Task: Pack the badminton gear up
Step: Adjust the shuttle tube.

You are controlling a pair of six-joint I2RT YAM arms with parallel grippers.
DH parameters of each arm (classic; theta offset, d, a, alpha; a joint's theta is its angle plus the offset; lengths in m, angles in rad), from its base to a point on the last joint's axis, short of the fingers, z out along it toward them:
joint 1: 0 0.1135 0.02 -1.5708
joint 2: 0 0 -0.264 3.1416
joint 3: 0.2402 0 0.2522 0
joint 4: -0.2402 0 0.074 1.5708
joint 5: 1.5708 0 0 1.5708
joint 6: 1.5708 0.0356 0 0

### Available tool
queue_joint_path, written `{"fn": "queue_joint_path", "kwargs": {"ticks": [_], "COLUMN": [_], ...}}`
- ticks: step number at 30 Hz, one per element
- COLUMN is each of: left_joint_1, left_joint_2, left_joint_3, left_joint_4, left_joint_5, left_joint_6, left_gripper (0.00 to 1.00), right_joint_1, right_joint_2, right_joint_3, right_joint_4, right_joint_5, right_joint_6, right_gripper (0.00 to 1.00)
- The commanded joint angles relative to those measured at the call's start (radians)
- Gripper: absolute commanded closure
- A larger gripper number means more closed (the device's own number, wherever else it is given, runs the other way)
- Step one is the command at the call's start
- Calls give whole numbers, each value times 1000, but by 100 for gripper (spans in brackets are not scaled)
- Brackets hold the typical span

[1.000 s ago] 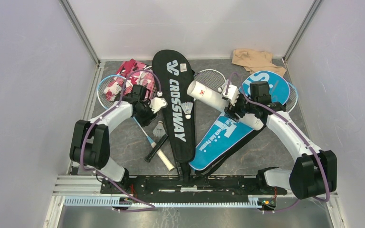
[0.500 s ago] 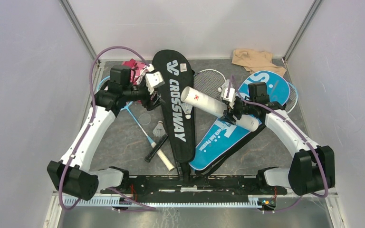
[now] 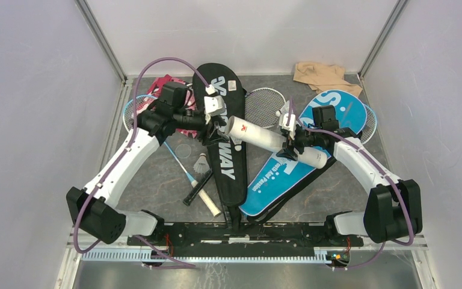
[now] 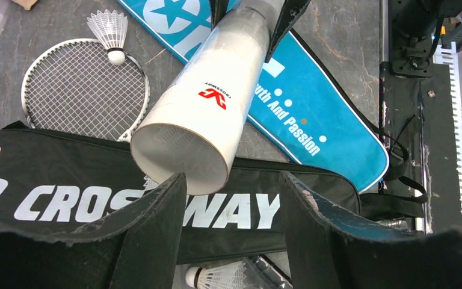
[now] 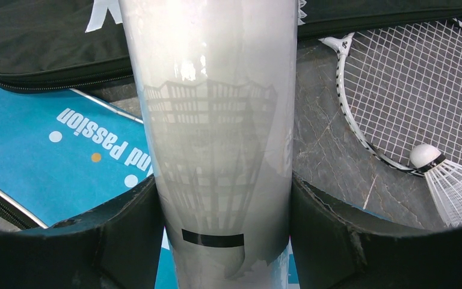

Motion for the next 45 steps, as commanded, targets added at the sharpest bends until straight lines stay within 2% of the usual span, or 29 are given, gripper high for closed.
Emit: {"fn": "queue_joint_path", "kwargs": {"ticks": [1,9,13,14,16,21,27,29,34,45], "left_joint_1": [-16,-58,-63,-64,-68,-83,-89,-89,-89,-89], "left_joint_2": [23,89,98,98,98,104,114,114,115,118], "left_joint_3": [-11,-15,-12,-10,-9,-5,-1,1,1,26], "left_joint_4": [67,89,113,119,134,138,138,138,140,90], "left_joint_5": [50,79,119,126,131,138,136,136,135,93], "left_joint_6": [-51,-77,-106,-117,-143,-149,-152,-152,-151,-102], "left_gripper": [37,56,78,90,98,98,98,98,98,98], "right_joint_1": [-1,-1,2,5,12,44,106,123,154,160], "right_joint_2": [-12,-19,-15,-13,-10,-11,12,24,42,39], "right_joint_3": [32,38,46,50,56,68,99,105,116,164], "right_joint_4": [-5,-5,-16,-21,-23,8,11,15,25,-84], "right_joint_5": [-46,-76,-92,-93,-96,-90,-39,-23,2,131], "right_joint_6": [-8,3,-6,-8,-6,17,22,23,22,-107], "right_gripper": [80,80,74,71,62,36,26,20,17,24]}}
